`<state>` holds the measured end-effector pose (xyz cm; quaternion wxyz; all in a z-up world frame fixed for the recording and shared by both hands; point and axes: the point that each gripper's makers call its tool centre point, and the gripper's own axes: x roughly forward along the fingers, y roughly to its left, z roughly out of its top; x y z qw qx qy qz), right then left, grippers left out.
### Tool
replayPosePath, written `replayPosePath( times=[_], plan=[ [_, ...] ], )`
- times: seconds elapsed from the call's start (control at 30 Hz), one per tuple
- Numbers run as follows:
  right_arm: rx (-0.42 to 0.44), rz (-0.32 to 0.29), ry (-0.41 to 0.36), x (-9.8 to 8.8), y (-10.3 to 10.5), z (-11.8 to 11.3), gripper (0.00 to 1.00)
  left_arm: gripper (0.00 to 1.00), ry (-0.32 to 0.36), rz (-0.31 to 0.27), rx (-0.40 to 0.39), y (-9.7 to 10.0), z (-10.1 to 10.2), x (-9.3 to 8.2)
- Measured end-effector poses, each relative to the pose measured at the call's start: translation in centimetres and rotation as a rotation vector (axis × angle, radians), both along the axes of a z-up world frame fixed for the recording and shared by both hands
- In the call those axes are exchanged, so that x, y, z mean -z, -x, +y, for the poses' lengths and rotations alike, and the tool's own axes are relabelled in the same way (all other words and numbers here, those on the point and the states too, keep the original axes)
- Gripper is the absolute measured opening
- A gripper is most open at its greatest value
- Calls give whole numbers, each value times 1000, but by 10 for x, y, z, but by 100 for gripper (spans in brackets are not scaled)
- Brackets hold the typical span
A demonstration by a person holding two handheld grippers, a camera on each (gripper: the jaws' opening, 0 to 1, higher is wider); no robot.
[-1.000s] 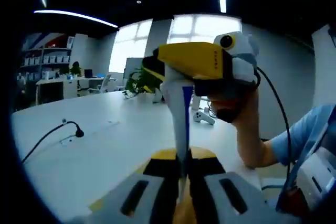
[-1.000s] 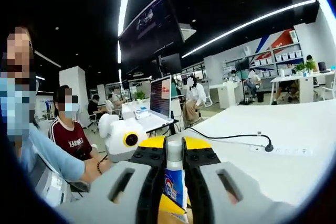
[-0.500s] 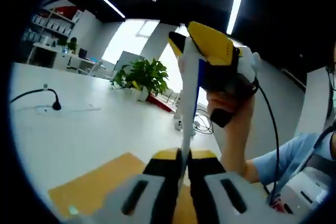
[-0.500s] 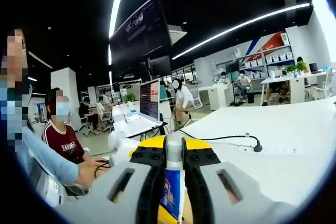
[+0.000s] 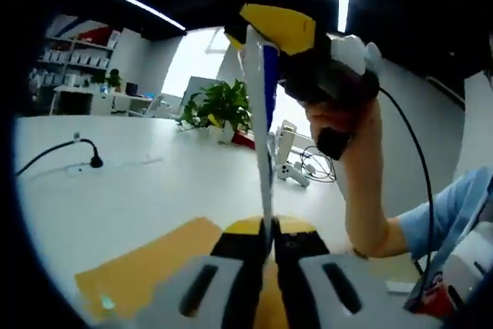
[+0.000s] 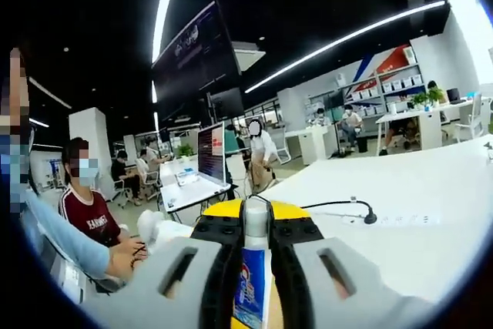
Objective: Pick up the toothpaste unscrew the cap squeeze it onto the small board screw the cap back on and return it to the table
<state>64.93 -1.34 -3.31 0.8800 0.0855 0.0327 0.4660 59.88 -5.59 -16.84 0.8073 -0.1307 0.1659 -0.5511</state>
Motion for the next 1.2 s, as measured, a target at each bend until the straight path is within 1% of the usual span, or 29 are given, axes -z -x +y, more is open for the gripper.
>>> replayPosePath(
  times=[0.03,0.07,0.1,0.13,0.17,0.23,0.3,0.37,0.4,0.43,0.47,0.5,0.53,0.57,0.6,0.63,0.67,0.7,0.73,0.77,0.8,0.83,0.9,0.97,1.0,1.03,1.1,1.13,1.2],
  plan=[
    [-1,1,0,0,0,-1,10,1,-7,65,15,4,-2,1],
    [2,-2,-1,-1,1,-1,10,1,-4,89,8,2,-1,-1],
    [7,-19,-8,-3,2,-1,10,1,-4,66,-4,-1,0,-2],
    [13,-42,-3,-6,4,-2,10,0,-4,63,-9,-2,1,-2],
    [23,-98,52,-8,9,-3,10,0,0,65,-10,-3,2,-2],
    [23,-174,110,-15,23,2,10,0,31,77,11,4,3,-6],
    [-1,-219,138,-18,36,9,10,0,50,42,25,17,5,-11],
    [0,-215,121,-20,41,12,11,1,75,48,55,26,6,-15],
    [-14,-183,84,-20,43,14,11,1,79,32,66,30,6,-16],
    [-15,-151,63,-19,43,13,11,2,46,-56,71,30,7,-14],
    [-24,-139,29,-21,43,12,10,3,-19,-145,48,25,9,-7],
    [-26,-156,16,-22,42,9,10,6,-114,-239,35,22,11,5],
    [0,-164,15,-23,39,4,10,9,-201,-277,27,23,13,21],
    [63,-175,37,-21,32,-5,10,9,-261,-274,10,22,15,33],
    [78,-184,49,-20,30,-8,10,9,-279,-252,0,23,14,41],
    [88,-171,67,-15,28,-9,10,8,-286,-228,1,25,14,47],
    [106,-142,80,-9,24,-12,10,7,-259,-230,5,26,12,46],
    [101,-125,74,-6,21,-11,10,7,-208,-214,16,29,10,40],
    [80,-93,60,-2,21,-9,10,7,-170,-191,7,29,11,34],
    [70,-52,43,1,18,-8,10,7,-140,-188,-12,28,15,28],
    [58,-16,34,5,15,-8,10,7,-122,-204,-30,26,21,21],
    [57,12,23,8,11,-8,10,7,-113,-238,-43,24,25,16],
    [52,73,52,23,4,-9,10,7,-114,-282,-68,22,35,12],
    [55,140,97,42,-7,-9,10,6,-119,-299,-65,24,39,13],
    [56,152,107,47,-11,-8,10,6,-119,-301,-65,24,39,12],
    [59,158,96,52,-18,-6,10,5,-118,-304,-61,24,38,12],
    [74,230,108,72,-30,-7,10,5,-128,-309,-49,27,33,16],
    [91,246,83,77,-38,-8,10,5,-138,-313,-43,28,31,18],
    [95,315,58,91,-48,-12,10,5,-183,-330,-14,32,25,27]
  ],
)
